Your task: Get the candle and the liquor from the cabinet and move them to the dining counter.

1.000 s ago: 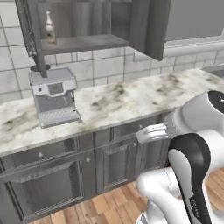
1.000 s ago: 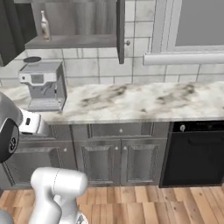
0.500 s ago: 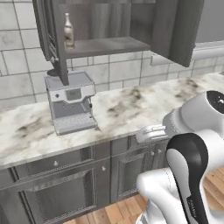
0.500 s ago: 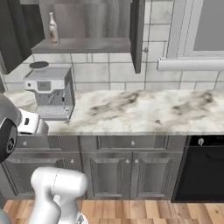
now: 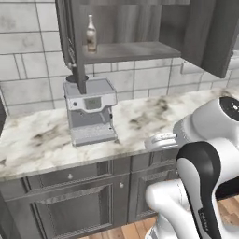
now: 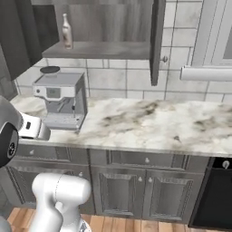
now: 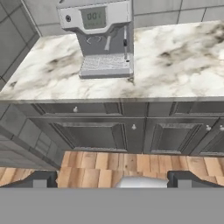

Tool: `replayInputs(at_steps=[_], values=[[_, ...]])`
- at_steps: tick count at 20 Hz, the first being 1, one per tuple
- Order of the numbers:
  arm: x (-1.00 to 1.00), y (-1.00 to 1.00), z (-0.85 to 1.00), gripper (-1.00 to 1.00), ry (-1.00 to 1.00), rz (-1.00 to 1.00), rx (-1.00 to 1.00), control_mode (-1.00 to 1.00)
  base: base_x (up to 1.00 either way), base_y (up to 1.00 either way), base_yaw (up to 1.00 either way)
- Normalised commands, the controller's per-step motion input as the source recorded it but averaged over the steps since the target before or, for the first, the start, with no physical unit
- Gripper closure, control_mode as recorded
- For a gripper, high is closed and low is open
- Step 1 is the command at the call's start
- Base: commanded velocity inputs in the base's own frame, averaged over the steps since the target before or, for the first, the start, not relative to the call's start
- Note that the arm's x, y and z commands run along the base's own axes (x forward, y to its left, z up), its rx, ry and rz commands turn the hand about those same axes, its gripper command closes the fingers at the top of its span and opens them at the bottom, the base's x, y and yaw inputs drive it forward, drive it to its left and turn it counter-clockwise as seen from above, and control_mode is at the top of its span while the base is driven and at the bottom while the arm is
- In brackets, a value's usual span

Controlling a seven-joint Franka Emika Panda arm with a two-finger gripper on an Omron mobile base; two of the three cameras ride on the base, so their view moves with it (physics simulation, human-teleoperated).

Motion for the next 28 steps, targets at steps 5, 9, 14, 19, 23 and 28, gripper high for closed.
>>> replayInputs(at_steps=[5,9,14,19,23,28], values=[[0.0,0.0,0.0,-1.0,0.0,0.0,0.0,1.0,0.28,-0.44,0.25],[0.0,0.0,0.0,-1.0,0.0,0.0,0.0,1.0,0.25,-0.46,0.14],[0.0,0.0,0.0,-1.0,0.0,0.0,0.0,1.0,0.5,-0.16,0.04],[0.0,0.0,0.0,-1.0,0.0,0.0,0.0,1.0,0.62,0.0,0.0],[0.0,0.0,0.0,-1.0,0.0,0.0,0.0,1.0,0.54,-0.09,0.0],[0.0,0.0,0.0,-1.0,0.0,0.0,0.0,1.0,0.56,0.0,0.0]])
